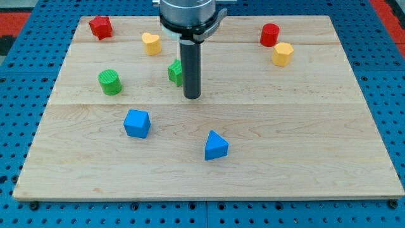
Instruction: Push the green circle to the left
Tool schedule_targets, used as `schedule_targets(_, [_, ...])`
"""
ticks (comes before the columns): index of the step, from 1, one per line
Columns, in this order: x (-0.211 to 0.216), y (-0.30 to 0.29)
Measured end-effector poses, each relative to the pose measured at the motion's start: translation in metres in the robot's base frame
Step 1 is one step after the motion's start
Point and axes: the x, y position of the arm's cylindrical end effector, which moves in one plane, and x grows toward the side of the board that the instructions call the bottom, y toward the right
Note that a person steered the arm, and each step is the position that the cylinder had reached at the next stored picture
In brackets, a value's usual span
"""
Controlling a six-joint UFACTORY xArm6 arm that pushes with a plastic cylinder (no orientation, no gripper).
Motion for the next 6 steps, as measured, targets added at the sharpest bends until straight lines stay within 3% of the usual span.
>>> schedule_targets(2, [-0.082,-0.011])
schedule_targets(3, [-0.1,-0.001])
schedule_targets(4, [-0.064,-0.031])
schedule_targets(5, [-0.096,-0.066])
schedule_targets(6, [-0.129,-0.016])
